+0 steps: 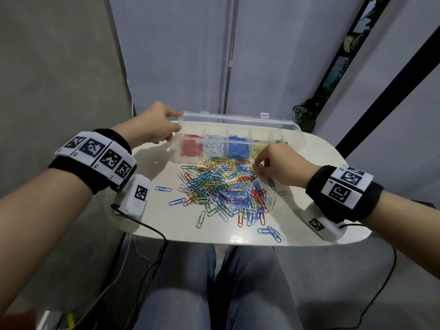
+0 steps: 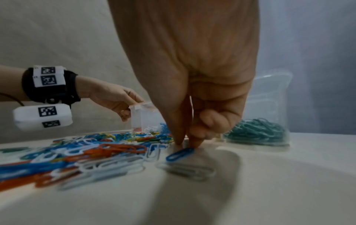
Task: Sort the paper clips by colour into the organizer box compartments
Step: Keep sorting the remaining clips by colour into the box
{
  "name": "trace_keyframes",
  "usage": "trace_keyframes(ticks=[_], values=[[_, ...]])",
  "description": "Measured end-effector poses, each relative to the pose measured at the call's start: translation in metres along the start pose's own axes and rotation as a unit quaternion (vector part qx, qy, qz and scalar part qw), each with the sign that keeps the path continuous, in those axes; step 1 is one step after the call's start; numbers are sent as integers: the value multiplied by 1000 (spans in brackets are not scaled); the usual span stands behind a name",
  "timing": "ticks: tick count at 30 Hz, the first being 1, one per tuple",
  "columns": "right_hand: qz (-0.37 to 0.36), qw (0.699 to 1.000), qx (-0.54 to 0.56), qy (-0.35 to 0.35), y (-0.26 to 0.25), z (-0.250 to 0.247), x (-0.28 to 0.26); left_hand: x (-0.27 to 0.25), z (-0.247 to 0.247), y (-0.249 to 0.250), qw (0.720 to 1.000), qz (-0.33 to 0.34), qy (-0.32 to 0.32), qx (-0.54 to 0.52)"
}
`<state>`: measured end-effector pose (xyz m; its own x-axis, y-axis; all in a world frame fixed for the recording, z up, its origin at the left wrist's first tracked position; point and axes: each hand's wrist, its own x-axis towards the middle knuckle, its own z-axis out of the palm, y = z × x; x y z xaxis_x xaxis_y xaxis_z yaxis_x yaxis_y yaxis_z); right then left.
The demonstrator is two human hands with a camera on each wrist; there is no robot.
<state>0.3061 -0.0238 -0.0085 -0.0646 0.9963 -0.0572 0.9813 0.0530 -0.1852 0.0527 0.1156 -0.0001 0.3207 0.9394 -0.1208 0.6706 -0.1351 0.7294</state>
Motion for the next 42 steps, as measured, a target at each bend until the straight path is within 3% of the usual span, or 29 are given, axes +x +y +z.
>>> trace_keyframes(ticks=[5, 12, 19, 28, 36, 42], values=[[-1, 999, -28, -29, 0, -5, -1, 0, 0, 0, 1000, 0, 0, -2], [-13, 991, 121, -64, 14, -20, -26, 0, -1, -1, 1000, 3, 3, 1], [-34, 985, 117, -120, 14, -12, -40, -1, 1, 0, 1000, 6, 3, 0], [54, 993, 42, -101, 30, -16, -61, 2, 1, 0, 1000, 3, 4, -4], [-26, 996, 54, -65, 10, -6, -61, 2, 1, -1, 1000, 3, 4, 0], [-21, 997, 41, -60, 2, 1, -58, 2, 1, -1, 1000, 1, 3, -3]])
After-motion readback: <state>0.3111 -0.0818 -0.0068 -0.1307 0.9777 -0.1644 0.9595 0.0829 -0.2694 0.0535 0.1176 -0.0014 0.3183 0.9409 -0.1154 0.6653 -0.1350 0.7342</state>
